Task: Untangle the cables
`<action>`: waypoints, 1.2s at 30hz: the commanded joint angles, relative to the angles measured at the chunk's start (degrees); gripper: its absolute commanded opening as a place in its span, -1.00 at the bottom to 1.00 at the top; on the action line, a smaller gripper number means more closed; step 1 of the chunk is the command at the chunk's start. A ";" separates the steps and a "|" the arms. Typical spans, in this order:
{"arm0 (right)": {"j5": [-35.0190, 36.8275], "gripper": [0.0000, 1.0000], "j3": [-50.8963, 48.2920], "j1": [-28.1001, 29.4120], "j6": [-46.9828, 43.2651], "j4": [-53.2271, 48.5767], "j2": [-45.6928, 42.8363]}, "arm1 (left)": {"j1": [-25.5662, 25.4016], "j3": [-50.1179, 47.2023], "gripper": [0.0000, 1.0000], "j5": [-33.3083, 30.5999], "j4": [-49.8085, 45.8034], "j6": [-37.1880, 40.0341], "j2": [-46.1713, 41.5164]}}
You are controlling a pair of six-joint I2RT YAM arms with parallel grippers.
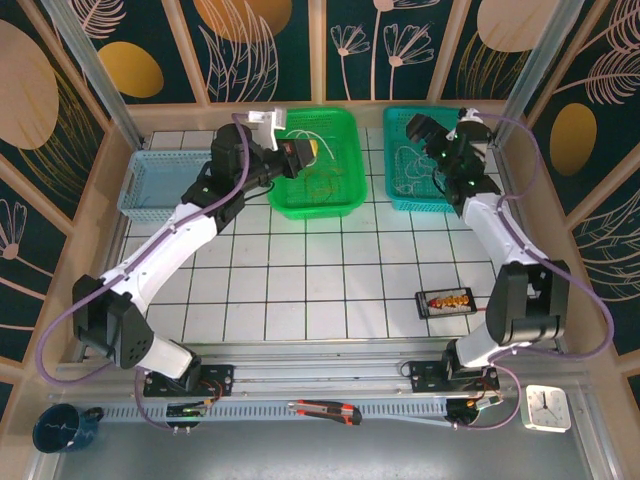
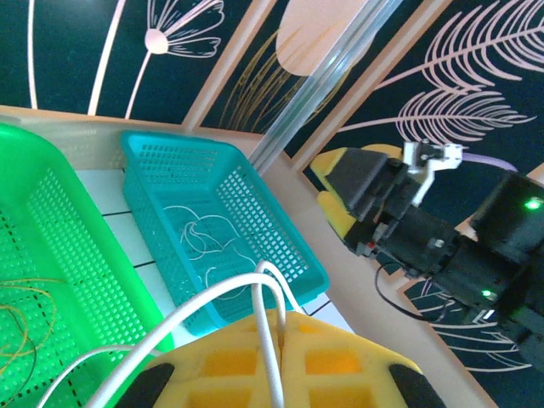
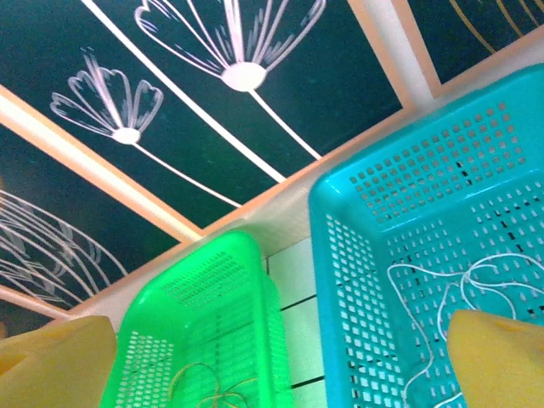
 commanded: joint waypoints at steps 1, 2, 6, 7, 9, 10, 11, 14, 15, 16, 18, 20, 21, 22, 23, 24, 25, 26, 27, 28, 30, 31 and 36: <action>-4.40 0.98 -2.66 -0.43 0.69 -0.48 -3.79 | -0.95 2.82 -1.00 -0.05 -0.62 1.59 1.68; -6.34 0.98 -3.67 -0.39 0.40 0.50 -4.87 | -1.28 3.21 -1.00 0.12 -0.62 1.59 2.16; -17.62 0.94 -11.10 -0.12 -1.47 10.22 -9.67 | -2.33 4.39 -1.00 1.17 0.17 0.53 3.25; -21.33 0.93 -13.35 0.24 -2.48 13.81 -10.79 | -2.48 4.46 -1.00 1.59 0.74 -0.28 3.37; -27.00 0.92 -16.97 1.51 -4.43 19.97 -12.69 | -2.87 4.49 -1.00 2.44 1.76 -1.95 3.47; -28.54 0.93 -18.35 2.35 -5.32 21.32 -13.42 | -3.06 4.55 -1.00 2.65 2.20 -2.62 3.39; -28.86 0.92 -19.17 3.57 -6.56 21.54 -14.14 | -3.33 4.62 -1.00 2.89 2.72 -3.33 3.31; -28.43 0.89 -21.56 5.60 -5.85 23.21 -15.32 | -4.35 5.30 -1.00 3.28 2.82 -4.05 3.30; -28.58 0.88 -22.25 5.81 -3.94 24.79 -15.54 | -4.74 5.50 -1.00 3.29 2.72 -4.08 3.39; -29.06 0.86 -22.79 5.82 -2.42 26.01 -15.76 | -5.03 5.63 -1.00 3.35 2.72 -4.05 3.48; -30.34 0.82 -23.79 6.20 0.77 29.36 -16.28 | -5.91 5.83 -1.00 3.38 2.87 -3.79 3.80; -32.04 0.79 -24.06 6.26 2.83 31.52 -16.64 | -6.49 6.07 -1.00 3.31 2.81 -3.53 4.33; -33.09 0.77 -24.06 6.25 3.48 32.33 -16.84 | -6.74 6.14 -1.00 3.12 2.81 -3.44 4.73; -33.71 0.76 -24.02 6.25 3.84 32.74 -17.10 | -6.91 6.16 -1.00 3.14 2.97 -3.42 5.03; -34.49 0.75 -23.93 6.30 3.81 32.91 -17.41 | -6.98 6.23 -1.00 3.16 3.05 -3.51 5.42; -35.27 0.74 -23.82 6.30 3.58 32.84 -17.70 | -7.11 6.32 -1.00 3.45 3.15 -3.49 5.82; -36.04 0.72 -23.72 6.22 3.34 32.82 -17.98 | -7.25 6.59 -1.00 3.55 3.08 -3.36 6.16; -37.00 0.70 -23.63 6.21 2.92 32.76 -18.13 | -7.36 6.94 -1.00 3.60 2.79 -3.12 6.49; -37.80 0.68 -23.54 6.17 2.62 32.51 -18.29 | -7.46 7.24 -1.00 3.60 2.44 -2.83 6.84; -38.51 0.68 -23.45 6.07 2.12 32.03 -18.45 | -7.63 7.72 -1.00 3.62 1.88 -2.18 7.26; -39.89 0.66 -23.45 5.89 1.74 31.76 -18.68 | -7.72 8.57 -1.00 3.91 0.78 -1.18 7.90; -40.70 0.64 -23.50 5.93 1.71 31.80 -18.65 | -7.80 8.83 -1.00 4.09 0.29 -0.63 8.19; -44.46 0.49 -21.96 5.93 0.83 30.15 -17.20 | -8.14 9.98 -1.00 5.73 -0.86 0.38 9.48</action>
